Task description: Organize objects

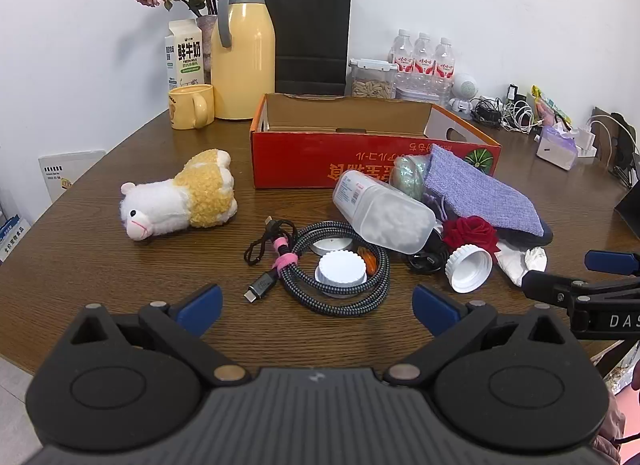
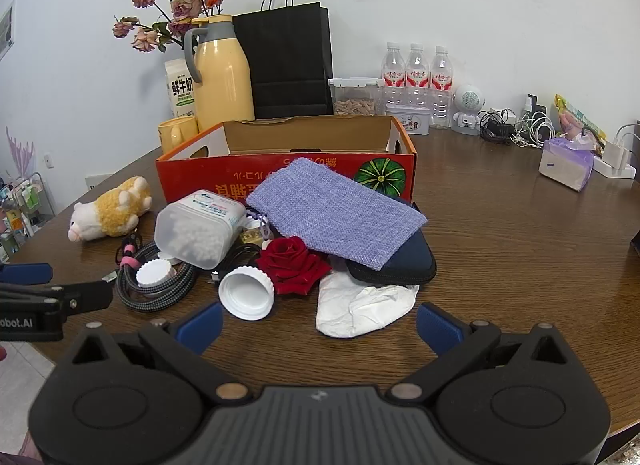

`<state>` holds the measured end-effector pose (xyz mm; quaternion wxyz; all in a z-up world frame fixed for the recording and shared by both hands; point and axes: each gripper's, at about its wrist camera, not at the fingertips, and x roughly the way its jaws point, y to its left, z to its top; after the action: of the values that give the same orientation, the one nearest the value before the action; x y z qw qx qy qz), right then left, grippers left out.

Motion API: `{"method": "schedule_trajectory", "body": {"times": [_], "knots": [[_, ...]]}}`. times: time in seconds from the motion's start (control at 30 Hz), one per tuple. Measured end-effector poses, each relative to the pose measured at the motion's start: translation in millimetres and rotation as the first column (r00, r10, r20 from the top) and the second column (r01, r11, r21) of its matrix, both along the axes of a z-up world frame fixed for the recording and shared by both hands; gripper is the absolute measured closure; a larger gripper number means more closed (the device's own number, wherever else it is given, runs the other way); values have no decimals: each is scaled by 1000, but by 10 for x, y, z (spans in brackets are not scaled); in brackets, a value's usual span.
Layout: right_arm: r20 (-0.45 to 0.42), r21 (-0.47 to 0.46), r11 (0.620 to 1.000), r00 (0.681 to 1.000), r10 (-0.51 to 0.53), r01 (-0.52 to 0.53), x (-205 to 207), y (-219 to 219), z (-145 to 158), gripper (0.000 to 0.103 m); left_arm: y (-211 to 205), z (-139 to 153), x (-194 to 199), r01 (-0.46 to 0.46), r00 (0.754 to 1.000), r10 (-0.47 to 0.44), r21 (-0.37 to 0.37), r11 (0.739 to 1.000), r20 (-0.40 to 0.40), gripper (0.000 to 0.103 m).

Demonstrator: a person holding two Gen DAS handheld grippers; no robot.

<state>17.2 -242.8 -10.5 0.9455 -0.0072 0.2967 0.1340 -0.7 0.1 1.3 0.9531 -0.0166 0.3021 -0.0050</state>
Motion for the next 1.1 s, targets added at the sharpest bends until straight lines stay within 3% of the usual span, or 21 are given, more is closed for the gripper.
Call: {"method": "schedule_trajectory", "body": {"times": [1.1], "knots": [[-1,-3,1000,1000,-6,6,16,-4,-19,0,12,-14,-3,-6,1000,6,-6,1000,-1,0]]}}
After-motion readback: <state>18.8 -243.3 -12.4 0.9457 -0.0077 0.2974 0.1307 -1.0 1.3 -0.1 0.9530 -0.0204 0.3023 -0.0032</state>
